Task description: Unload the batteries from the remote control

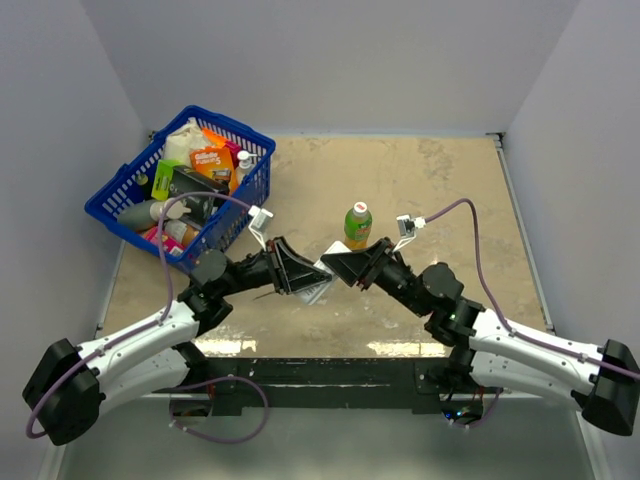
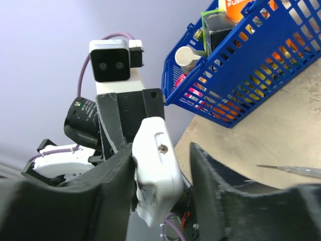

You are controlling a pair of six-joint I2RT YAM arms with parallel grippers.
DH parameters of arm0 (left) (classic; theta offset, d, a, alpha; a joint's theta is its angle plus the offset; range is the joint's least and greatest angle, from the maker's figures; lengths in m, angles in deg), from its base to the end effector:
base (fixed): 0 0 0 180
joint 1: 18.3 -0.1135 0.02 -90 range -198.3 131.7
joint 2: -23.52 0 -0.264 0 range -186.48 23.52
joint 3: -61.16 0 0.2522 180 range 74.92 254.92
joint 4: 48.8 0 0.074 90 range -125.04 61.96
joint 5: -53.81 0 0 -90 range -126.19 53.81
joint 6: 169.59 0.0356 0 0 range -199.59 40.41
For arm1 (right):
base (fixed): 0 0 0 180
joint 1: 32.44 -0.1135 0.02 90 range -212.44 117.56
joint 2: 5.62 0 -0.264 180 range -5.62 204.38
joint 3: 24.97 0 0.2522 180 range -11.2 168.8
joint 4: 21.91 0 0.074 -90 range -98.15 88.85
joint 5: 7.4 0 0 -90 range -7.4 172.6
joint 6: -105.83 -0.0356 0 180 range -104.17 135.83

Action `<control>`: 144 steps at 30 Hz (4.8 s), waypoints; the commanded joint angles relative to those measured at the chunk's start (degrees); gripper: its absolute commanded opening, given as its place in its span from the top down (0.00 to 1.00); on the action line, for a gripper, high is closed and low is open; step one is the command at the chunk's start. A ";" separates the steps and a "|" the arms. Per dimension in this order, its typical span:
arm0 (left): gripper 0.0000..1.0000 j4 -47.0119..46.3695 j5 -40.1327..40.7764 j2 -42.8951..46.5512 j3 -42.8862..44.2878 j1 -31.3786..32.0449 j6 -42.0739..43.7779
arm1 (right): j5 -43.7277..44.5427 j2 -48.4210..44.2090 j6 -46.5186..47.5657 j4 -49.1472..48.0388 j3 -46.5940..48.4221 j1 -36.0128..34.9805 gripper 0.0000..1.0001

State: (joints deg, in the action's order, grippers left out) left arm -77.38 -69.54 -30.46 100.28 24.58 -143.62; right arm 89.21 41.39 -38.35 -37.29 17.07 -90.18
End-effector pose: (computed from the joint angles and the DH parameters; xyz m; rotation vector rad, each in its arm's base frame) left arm 0.1400 -0.1568 0.2870 0.2997 1.6486 -1.8810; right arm 0.1096 0.1659 0.3045 0.0601 1.5755 1.5138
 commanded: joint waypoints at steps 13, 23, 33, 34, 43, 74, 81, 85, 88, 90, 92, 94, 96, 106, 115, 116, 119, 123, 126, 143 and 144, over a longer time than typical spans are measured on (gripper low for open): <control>0.40 14.35 1.17 6.07 4.59 0.19 15.12 | 3.32 -0.15 -0.68 10.19 6.16 0.17 1.00; 0.55 60.62 8.74 6.42 20.43 0.19 56.79 | -27.12 5.28 -1.37 20.37 7.15 14.73 1.00; 0.51 59.31 4.60 20.48 11.38 0.81 77.56 | -38.86 13.20 -4.88 13.95 4.35 15.28 1.00; 0.50 59.14 4.69 21.19 10.94 0.81 78.09 | -39.13 13.64 -5.50 11.85 3.81 15.28 1.00; 0.40 52.46 0.82 22.86 4.79 1.60 79.67 | -40.10 19.17 -7.61 7.44 1.96 15.28 1.00; 0.34 43.49 21.22 13.37 0.30 20.58 85.03 | -41.33 26.12 -8.85 3.92 2.93 15.28 1.00; 0.33 43.23 21.04 11.53 0.83 20.94 86.27 | -41.33 26.38 -9.11 3.13 2.23 15.20 1.00; 0.33 40.42 20.78 10.12 0.91 21.11 86.62 | -41.59 26.56 -9.02 2.95 2.23 15.20 1.00; 0.33 39.80 20.34 9.77 0.92 21.11 86.71 | -41.68 26.47 -8.93 2.95 2.14 15.20 1.00; 0.33 39.45 20.42 9.77 0.74 21.20 86.88 | -41.77 26.56 -8.93 2.95 2.05 15.20 1.00; 0.33 39.45 21.04 9.42 0.83 21.29 87.14 | -41.77 26.39 -8.93 2.95 1.96 15.20 1.00; 0.33 39.88 21.21 9.07 0.65 21.29 87.58 | -41.86 26.30 -8.93 2.95 1.96 15.20 1.00; 0.34 40.24 21.48 9.06 0.56 21.29 88.02 | -41.94 26.30 -8.93 2.87 1.96 15.20 1.00; 0.34 42.08 23.59 9.33 0.04 21.38 90.05 | -42.30 26.21 -9.46 2.34 1.79 15.20 1.00; 0.34 42.26 25.78 9.41 -0.58 21.29 90.48 | -42.30 25.24 -9.55 2.60 1.35 15.20 1.00; 0.34 42.26 26.13 9.68 -0.93 21.37 90.48 | -42.30 25.16 -9.46 2.69 1.35 15.20 1.00; 0.34 41.91 27.19 9.86 -1.37 21.29 90.75 | -42.38 24.89 -9.64 2.78 1.26 15.20 1.00; 0.34 41.38 29.03 9.24 -0.85 21.38 90.84 | -42.38 24.54 -9.64 2.51 0.65 15.11 1.00; 0.34 40.42 29.56 9.33 -0.76 21.38 90.66 | -42.38 24.36 -9.81 2.34 -0.14 15.02 1.00; 0.35 36.11 30.00 5.20 0.47 21.38 88.11 | -40.63 25.07 -11.92 -1.09 -2.87 12.91 1.00; 0.35 35.85 29.65 4.85 0.56 21.29 88.02 | -40.45 24.98 -12.10 -1.26 -2.87 12.74 1.00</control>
State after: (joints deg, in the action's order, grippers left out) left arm -35.44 -44.75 -24.19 99.76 46.41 -56.47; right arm 53.58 66.76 -46.94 -34.12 14.51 -74.99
